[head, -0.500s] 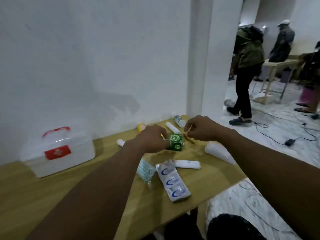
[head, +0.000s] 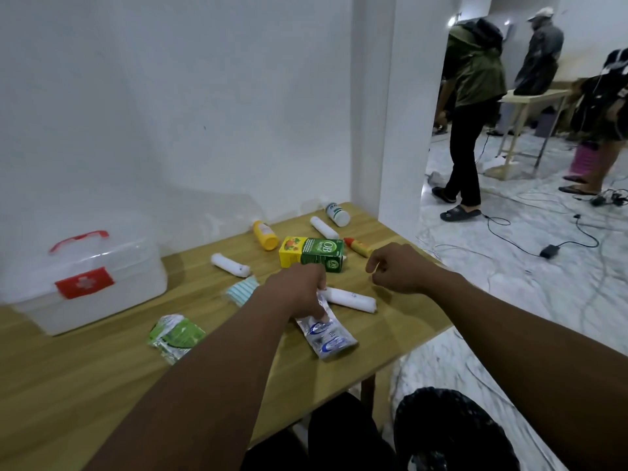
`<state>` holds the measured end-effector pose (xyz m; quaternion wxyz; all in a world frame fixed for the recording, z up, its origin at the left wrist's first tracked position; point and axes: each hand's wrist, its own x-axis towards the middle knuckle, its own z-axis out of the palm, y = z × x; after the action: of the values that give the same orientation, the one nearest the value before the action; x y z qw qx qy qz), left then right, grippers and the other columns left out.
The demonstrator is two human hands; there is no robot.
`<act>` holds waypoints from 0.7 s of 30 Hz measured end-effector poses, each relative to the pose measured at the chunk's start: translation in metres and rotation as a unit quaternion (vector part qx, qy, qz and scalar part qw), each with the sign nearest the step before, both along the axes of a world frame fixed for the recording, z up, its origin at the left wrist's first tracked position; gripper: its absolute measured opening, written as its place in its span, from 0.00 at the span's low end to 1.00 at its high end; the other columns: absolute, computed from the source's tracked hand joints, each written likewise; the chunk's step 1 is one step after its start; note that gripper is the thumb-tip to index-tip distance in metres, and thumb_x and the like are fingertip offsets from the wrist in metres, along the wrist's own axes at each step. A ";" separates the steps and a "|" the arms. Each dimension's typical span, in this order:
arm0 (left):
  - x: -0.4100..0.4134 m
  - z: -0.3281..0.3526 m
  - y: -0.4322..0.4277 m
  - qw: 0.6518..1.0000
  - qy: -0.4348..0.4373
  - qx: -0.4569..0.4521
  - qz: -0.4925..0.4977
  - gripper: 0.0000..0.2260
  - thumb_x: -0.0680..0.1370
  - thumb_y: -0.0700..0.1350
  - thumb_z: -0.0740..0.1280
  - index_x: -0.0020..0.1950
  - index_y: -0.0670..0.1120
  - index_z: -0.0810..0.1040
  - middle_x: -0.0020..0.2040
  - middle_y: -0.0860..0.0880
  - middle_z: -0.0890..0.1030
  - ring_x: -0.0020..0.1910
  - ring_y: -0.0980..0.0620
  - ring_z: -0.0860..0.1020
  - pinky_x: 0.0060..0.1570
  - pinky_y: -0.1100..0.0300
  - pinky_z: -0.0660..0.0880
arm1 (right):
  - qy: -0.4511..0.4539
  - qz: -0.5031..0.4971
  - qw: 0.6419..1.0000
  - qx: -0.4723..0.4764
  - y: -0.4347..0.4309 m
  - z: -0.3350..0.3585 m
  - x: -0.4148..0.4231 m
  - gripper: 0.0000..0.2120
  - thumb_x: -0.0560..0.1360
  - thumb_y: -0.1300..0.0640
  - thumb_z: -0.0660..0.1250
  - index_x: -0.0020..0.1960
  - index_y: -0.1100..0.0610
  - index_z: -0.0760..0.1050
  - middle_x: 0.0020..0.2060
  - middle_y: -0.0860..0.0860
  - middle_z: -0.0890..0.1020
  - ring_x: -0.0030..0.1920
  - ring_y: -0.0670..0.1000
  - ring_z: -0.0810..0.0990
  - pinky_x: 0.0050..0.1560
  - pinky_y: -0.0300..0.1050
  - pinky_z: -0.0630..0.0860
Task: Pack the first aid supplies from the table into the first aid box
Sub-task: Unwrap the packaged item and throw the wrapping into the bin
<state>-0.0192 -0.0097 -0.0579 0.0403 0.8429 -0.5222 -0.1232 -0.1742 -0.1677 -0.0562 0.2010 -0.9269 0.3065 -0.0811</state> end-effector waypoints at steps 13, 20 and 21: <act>0.039 0.067 0.059 0.977 0.132 -0.146 0.080 0.10 0.66 0.44 0.81 0.41 0.47 0.82 0.33 0.49 0.79 0.32 0.53 0.76 0.33 0.63 0.72 | -0.063 0.068 0.996 -0.003 0.046 0.045 0.053 0.11 0.74 0.57 0.67 0.53 0.57 0.84 0.47 0.54 0.84 0.49 0.54 0.82 0.50 0.46 0.78; 0.082 0.083 0.184 0.953 0.162 -0.150 0.207 0.08 0.68 0.43 0.80 0.44 0.44 0.87 0.32 0.47 0.80 0.28 0.52 0.72 0.26 0.64 0.67 | -0.026 0.207 0.977 0.041 0.148 0.054 0.127 0.10 0.74 0.58 0.69 0.54 0.57 0.83 0.55 0.56 0.84 0.46 0.48 0.78 0.57 0.45 0.75; 0.086 0.081 0.201 0.949 0.165 -0.145 0.228 0.08 0.68 0.44 0.80 0.45 0.44 0.87 0.32 0.46 0.80 0.29 0.50 0.72 0.26 0.63 0.67 | -0.019 0.221 0.974 0.039 0.165 0.050 0.137 0.11 0.74 0.58 0.70 0.54 0.57 0.83 0.56 0.56 0.84 0.47 0.49 0.80 0.55 0.43 0.75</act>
<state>0.0666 0.1918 0.0229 0.2749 0.8925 -0.3143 -0.1704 -0.0370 -0.0031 -0.0060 0.2561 -0.9613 0.0927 -0.0406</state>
